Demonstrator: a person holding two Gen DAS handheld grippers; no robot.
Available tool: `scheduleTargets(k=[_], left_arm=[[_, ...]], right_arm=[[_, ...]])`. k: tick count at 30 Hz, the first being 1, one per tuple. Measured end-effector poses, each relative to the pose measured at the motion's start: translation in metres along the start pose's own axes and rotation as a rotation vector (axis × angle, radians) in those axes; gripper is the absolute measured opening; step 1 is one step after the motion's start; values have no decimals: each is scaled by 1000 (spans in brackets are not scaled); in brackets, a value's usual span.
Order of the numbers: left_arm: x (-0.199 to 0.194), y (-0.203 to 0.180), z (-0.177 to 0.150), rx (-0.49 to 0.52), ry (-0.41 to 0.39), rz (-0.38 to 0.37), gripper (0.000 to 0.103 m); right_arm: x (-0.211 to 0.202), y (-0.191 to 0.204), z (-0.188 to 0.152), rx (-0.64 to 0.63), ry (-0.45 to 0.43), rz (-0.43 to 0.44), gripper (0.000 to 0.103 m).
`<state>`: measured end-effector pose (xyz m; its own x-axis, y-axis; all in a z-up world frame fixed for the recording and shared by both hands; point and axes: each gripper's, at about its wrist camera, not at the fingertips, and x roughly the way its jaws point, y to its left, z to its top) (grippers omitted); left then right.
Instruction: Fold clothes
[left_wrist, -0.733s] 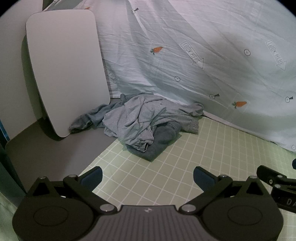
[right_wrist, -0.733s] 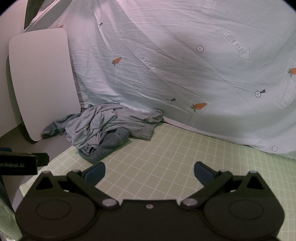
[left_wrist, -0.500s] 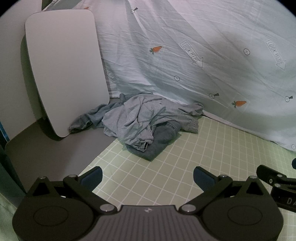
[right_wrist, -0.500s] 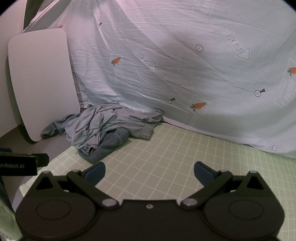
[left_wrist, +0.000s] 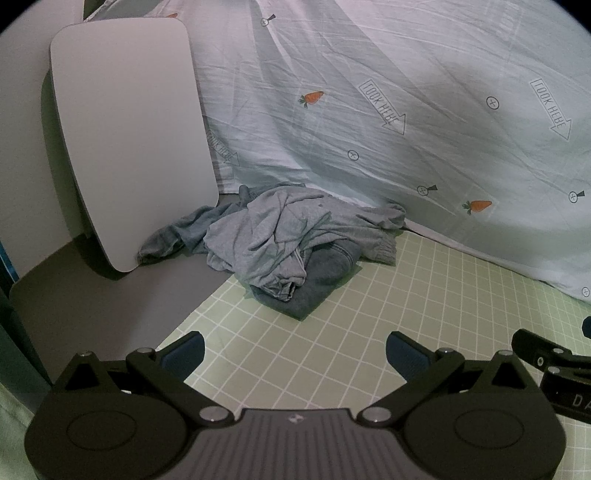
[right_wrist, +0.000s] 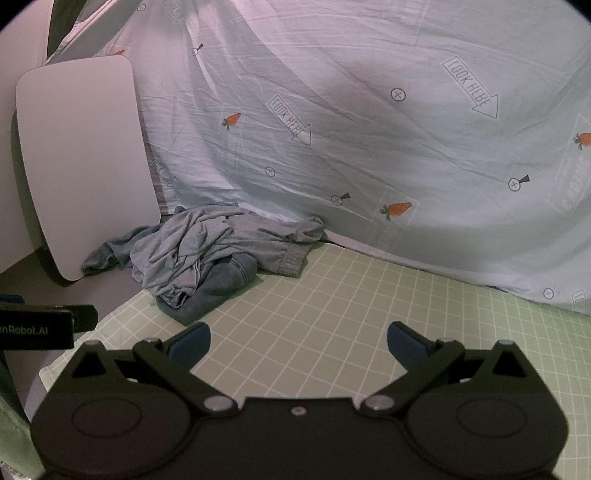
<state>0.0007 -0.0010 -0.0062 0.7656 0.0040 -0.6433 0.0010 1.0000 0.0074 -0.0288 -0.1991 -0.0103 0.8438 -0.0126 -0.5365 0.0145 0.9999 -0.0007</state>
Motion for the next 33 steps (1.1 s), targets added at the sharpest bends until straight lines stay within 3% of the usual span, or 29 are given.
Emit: scheduleTargets(k=[33], left_arm=[[5, 2, 0, 2, 24, -10, 103]], right_arm=[[4, 0, -4, 11, 13, -3, 103]])
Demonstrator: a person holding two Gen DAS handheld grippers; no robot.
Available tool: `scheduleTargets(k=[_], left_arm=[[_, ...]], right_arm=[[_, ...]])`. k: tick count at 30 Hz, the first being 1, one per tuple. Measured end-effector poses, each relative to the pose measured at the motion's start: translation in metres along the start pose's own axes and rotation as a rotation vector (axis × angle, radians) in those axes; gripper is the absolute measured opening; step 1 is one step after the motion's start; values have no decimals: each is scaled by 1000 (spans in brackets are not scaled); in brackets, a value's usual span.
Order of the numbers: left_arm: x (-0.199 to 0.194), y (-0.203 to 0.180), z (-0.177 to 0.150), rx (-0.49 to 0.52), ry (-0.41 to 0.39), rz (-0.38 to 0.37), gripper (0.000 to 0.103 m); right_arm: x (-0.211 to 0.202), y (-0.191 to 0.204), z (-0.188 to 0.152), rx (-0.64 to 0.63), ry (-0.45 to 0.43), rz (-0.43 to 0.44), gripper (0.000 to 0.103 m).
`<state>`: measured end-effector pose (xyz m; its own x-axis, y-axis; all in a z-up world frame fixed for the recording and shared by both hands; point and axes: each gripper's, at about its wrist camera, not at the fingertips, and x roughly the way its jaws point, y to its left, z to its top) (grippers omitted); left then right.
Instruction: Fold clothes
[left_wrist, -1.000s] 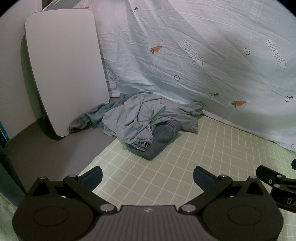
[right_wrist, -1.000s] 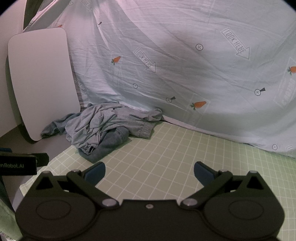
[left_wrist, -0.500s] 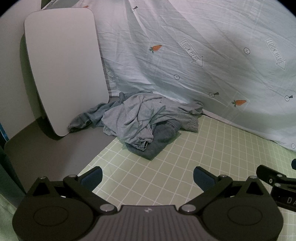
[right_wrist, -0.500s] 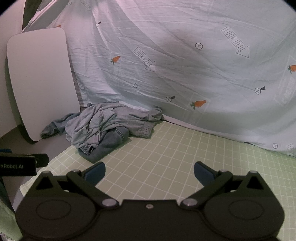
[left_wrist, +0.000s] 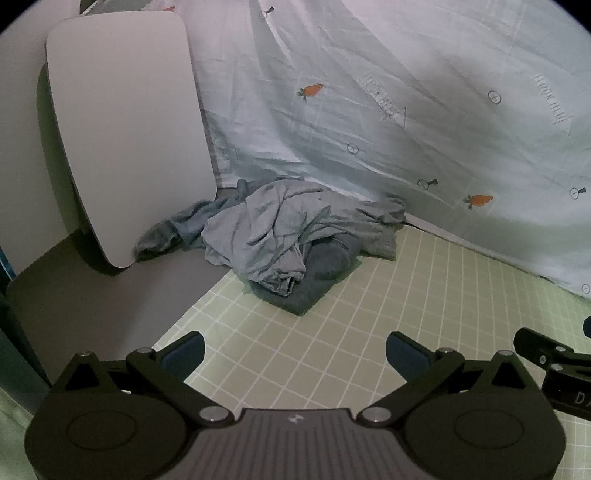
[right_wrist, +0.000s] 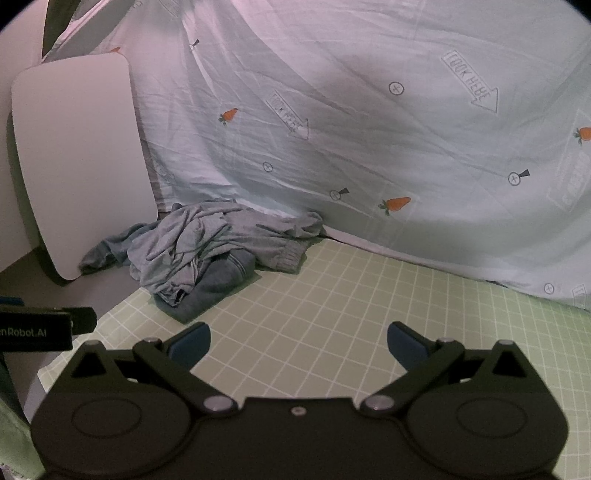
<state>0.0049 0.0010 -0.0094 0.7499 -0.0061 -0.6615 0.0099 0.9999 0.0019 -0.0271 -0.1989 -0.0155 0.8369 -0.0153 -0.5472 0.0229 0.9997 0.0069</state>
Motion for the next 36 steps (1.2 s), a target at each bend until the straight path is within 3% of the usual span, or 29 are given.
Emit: scheduleTargets(k=[13, 22, 31, 36], left_arm=[[17, -5, 6, 11, 32, -18, 103], [56, 2, 28, 10, 71, -24, 103], [132, 34, 78, -88, 96, 16, 103], [195, 53, 106, -142, 132, 22, 102]], right_arm=[[15, -5, 3, 16, 33, -15, 103], [50, -11, 21, -9, 57, -48, 103], [122, -30, 69, 20, 51, -37, 103], [192, -36, 102, 53, 63, -17, 100]])
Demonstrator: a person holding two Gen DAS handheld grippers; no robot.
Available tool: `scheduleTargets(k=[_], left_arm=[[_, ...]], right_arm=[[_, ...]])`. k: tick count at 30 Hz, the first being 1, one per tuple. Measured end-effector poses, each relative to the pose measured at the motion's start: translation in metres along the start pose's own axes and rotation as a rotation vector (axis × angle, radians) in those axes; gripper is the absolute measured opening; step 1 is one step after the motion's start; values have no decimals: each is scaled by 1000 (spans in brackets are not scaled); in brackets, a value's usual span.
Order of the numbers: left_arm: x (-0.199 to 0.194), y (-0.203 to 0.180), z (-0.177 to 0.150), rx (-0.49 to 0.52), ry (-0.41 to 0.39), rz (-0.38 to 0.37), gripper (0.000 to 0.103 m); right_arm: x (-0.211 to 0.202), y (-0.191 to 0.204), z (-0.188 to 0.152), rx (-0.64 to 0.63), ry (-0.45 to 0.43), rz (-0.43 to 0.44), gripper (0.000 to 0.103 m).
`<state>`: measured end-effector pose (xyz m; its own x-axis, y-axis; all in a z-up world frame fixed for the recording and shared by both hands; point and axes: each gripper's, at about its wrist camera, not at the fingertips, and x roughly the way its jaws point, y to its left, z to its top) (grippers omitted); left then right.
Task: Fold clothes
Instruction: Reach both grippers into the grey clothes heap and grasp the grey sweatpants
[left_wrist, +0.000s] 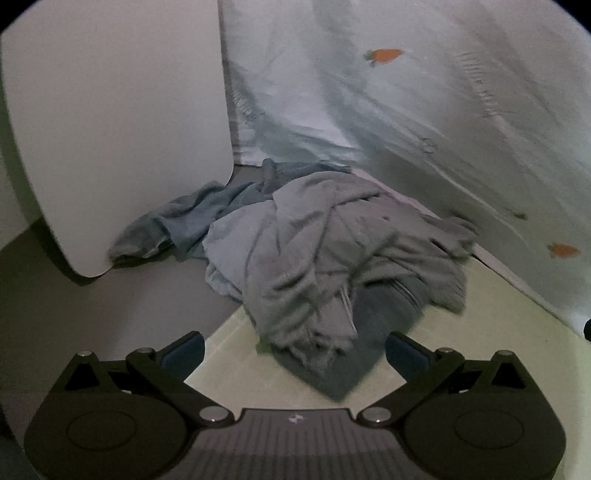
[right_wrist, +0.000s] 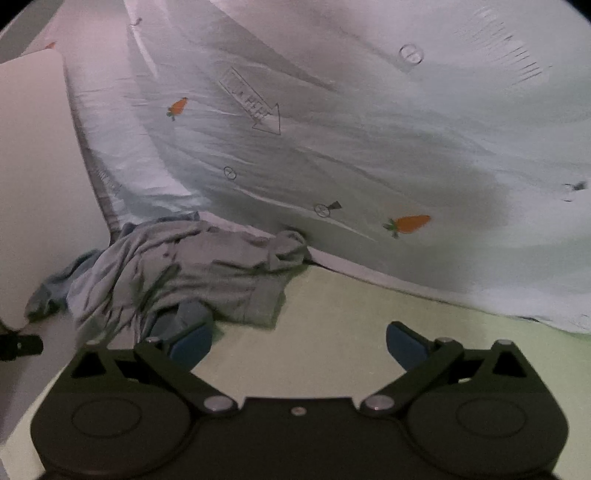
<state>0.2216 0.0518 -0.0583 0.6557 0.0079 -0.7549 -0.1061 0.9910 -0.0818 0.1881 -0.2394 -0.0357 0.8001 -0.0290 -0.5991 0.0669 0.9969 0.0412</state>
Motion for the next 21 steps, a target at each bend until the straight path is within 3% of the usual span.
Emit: scheduleTargets(k=[5, 12, 15, 18, 20, 21], left_arm=[[61, 3, 33, -21, 26, -19, 93], [133, -4, 64, -46, 28, -83, 61], [155, -6, 67, -42, 37, -103, 49], [169, -4, 65, -45, 43, -107, 30], [173, -1, 64, -67, 44, -123, 19], [170, 0, 64, -63, 36, -118, 14]], right_arm=[[86, 0, 25, 58, 50, 43, 88], [205, 4, 42, 222, 129, 151, 61], [246, 9, 46, 282, 154, 186, 58], [285, 12, 47, 355, 191, 208, 58], [310, 15, 46, 393, 233, 213, 47], [315, 14, 45, 404, 240, 207, 29]])
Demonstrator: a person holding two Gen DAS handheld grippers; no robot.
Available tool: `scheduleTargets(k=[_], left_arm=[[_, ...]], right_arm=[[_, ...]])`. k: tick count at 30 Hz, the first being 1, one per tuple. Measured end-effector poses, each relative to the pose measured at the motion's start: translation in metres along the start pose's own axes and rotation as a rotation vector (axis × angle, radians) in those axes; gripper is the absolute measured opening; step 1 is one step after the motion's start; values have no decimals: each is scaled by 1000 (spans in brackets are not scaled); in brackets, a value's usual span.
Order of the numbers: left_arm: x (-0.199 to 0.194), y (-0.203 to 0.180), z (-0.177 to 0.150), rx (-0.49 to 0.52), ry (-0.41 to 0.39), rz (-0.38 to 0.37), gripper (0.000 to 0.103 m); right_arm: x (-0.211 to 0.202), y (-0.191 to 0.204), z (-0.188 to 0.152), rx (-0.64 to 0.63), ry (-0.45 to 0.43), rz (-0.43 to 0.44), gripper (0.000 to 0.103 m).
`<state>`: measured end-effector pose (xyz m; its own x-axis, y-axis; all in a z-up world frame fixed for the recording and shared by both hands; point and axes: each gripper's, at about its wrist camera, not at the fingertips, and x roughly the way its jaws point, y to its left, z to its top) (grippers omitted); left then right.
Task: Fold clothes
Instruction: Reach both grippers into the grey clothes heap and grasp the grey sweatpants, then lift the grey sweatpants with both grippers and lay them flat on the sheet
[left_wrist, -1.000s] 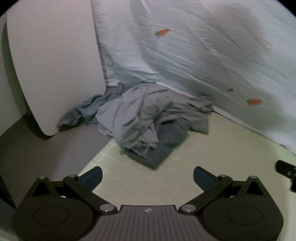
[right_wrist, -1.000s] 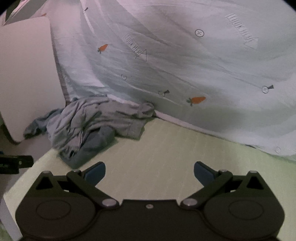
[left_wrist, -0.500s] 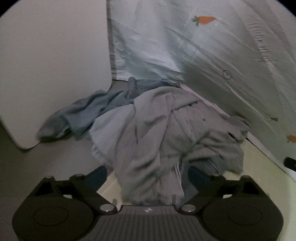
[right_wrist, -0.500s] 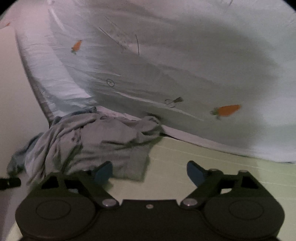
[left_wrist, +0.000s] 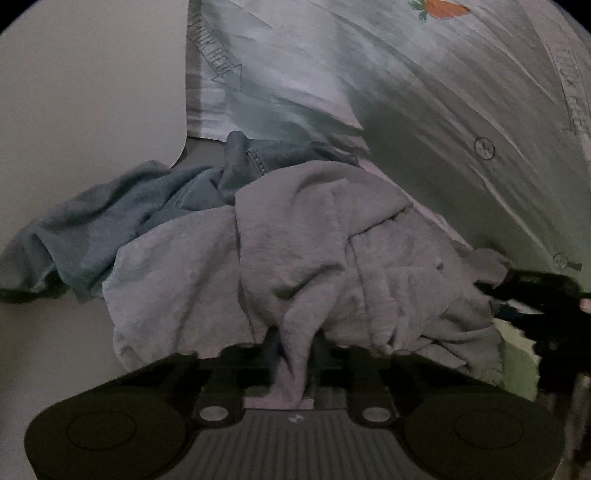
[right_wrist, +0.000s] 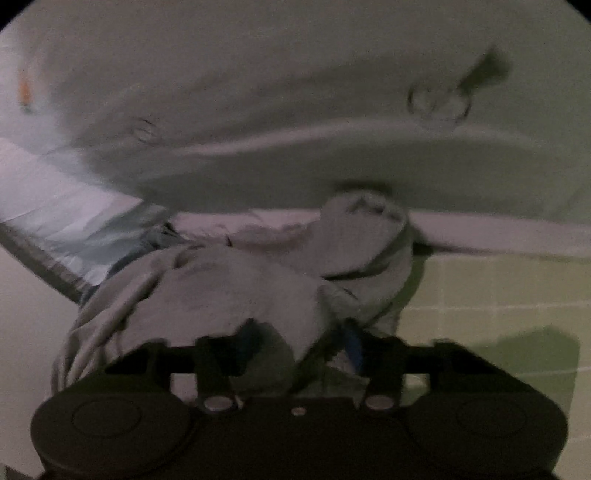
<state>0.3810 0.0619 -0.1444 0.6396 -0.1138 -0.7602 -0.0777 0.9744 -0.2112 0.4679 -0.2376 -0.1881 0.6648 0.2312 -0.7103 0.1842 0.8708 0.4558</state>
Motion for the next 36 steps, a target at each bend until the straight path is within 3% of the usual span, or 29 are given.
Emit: scheduleTargets(k=[1, 2, 4, 10, 14, 17, 21, 26, 29, 32, 36], left_arm=[[-3, 0, 1, 5, -9, 6, 8], [-7, 1, 1, 11, -18, 13, 6], [-17, 1, 4, 29, -43, 33, 5], [-69, -2, 14, 60, -152, 87, 4], [-121, -21, 20, 116, -262, 111, 4], [-170, -38, 20, 125, -357, 66, 4], [-234, -66, 6, 140, -466, -11, 4], [-286, -100, -40, 172, -490, -92, 4], [-296, -115, -79, 191, -428, -115, 4], [-284, -122, -123, 192, -297, -123, 4], [-254, -128, -201, 244, -98, -59, 4]], right_arm=[[4, -1, 1, 11, 4, -5, 11], [0, -2, 1, 10, -18, 2, 7], [-14, -4, 2, 16, -80, 21, 4], [-113, 0, 2, -85, -293, 22, 3], [-204, -10, -2, -125, -458, -11, 3], [-280, -29, -6, -102, -574, -29, 3], [-394, -63, -25, -98, -768, -126, 3], [-532, -130, -79, -27, -939, -290, 3], [-572, -173, -124, 16, -902, -404, 3], [-580, -221, -178, 83, -764, -506, 4], [-556, -278, -254, 179, -471, -636, 4]])
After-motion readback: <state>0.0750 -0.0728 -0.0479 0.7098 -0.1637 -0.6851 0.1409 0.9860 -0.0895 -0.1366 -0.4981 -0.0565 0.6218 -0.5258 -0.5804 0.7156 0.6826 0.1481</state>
